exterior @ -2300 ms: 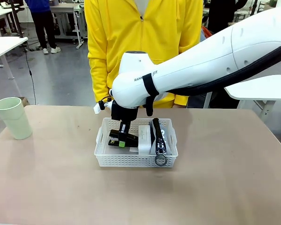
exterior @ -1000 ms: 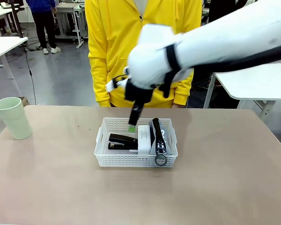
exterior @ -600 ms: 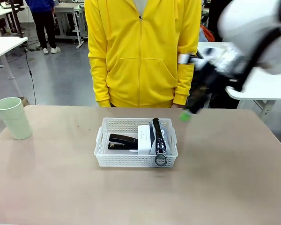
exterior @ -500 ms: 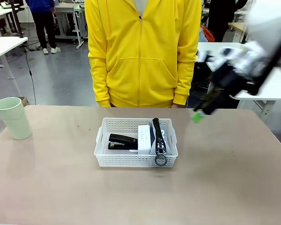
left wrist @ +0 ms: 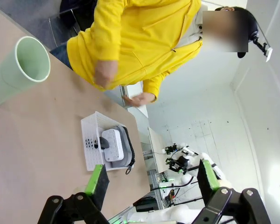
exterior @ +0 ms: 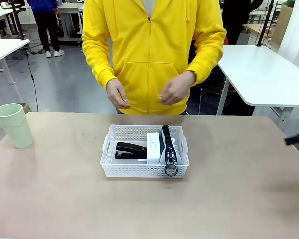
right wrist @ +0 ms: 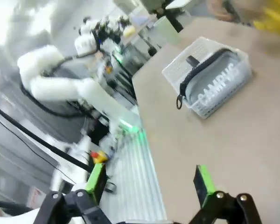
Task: Efficiently arrange items inside the basket to fit them all.
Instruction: Pick up the Stapler and place it inside the Organizing basket.
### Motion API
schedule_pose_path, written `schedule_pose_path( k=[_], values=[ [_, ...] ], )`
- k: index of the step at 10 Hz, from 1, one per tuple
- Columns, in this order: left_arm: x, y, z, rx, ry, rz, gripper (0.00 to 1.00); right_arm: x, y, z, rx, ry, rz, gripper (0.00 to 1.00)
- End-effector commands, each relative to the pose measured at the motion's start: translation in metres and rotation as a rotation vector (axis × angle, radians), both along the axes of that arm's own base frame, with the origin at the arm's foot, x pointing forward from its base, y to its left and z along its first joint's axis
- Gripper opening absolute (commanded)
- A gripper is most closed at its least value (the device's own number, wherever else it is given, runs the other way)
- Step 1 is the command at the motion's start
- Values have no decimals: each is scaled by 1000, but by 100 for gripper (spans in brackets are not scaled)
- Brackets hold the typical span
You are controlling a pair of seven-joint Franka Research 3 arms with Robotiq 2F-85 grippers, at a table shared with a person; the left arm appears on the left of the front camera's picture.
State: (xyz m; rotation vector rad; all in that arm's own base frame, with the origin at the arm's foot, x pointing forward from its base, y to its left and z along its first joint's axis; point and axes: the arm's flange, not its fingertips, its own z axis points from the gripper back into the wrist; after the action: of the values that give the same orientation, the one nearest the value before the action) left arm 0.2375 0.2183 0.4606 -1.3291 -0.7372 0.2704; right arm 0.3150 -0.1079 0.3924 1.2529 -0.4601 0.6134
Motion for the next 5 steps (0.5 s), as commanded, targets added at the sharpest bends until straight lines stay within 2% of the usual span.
schedule_pose_path(
  k=[1,3,4,5],
  values=[
    [1,0,2,-12,-28,2,100,27,-24,-30,172,290,-199,100],
    [1,0,2,-12,-28,2,100,36,-30,-61,203,509,-351,100],
    [1,0,2,-12,-28,2,100,43,-29,-70,179,585,-393,100],
    [1,0,2,-12,-28,2,100,54,-24,-72,80,666,-435,100]
  ],
)
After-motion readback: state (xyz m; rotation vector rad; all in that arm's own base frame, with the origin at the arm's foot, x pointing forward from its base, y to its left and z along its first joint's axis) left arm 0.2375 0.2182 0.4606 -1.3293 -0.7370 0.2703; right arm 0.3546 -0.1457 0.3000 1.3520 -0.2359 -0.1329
